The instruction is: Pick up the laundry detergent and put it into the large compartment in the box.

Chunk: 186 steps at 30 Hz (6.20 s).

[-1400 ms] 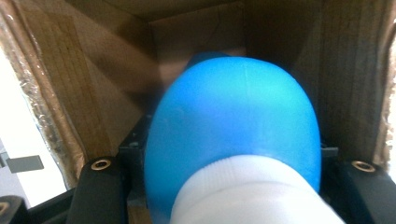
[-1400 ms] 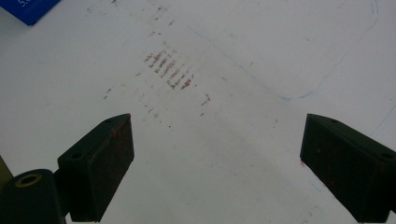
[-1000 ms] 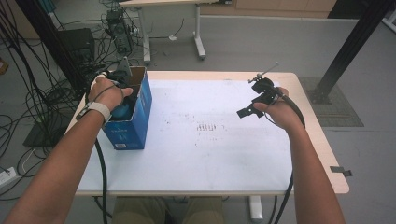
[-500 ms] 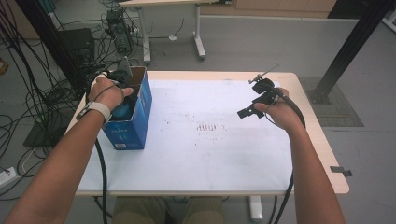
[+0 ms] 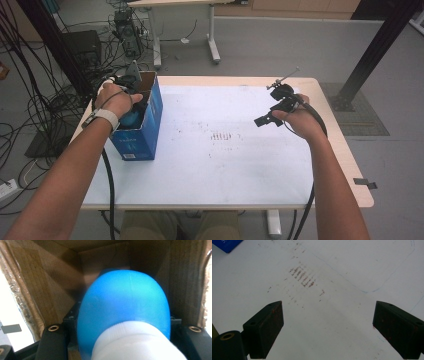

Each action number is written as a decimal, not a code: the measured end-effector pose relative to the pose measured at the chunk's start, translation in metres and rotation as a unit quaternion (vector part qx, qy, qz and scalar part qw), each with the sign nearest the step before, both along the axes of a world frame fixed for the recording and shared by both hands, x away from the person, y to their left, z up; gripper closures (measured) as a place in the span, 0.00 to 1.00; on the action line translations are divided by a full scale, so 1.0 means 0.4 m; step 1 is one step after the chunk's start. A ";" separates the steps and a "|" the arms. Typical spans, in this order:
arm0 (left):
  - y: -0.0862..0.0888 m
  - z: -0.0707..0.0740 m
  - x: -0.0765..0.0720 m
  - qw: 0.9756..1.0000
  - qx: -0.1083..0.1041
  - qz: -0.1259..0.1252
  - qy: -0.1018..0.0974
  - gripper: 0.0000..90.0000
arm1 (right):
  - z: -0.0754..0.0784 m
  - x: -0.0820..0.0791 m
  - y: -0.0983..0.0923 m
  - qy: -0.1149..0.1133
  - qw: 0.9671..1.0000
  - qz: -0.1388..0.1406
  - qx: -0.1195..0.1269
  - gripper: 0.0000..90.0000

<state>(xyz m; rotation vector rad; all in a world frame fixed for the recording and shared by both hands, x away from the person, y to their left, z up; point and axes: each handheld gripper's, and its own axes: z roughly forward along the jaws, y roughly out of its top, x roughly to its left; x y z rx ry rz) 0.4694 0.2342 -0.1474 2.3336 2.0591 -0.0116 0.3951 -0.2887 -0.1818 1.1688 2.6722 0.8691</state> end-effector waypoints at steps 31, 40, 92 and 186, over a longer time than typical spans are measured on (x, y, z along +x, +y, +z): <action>0.009 0.004 -0.006 1.000 -0.003 0.001 -0.010 0.33 | -0.002 0.000 -0.001 0.000 1.000 0.001 0.001 0.11; 0.017 0.012 -0.006 1.000 -0.008 -0.001 -0.010 0.32 | 0.001 -0.003 0.002 -0.001 1.000 0.002 0.000 0.11; 0.059 0.286 -0.083 0.987 -0.084 -0.102 -0.092 0.07 | 0.069 -0.058 -0.007 -0.016 1.000 -0.007 -0.009 0.11; -0.347 0.166 -0.113 0.828 -0.117 -0.547 -0.047 0.07 | 0.082 -0.140 -0.055 -0.020 0.999 -0.039 -0.001 0.10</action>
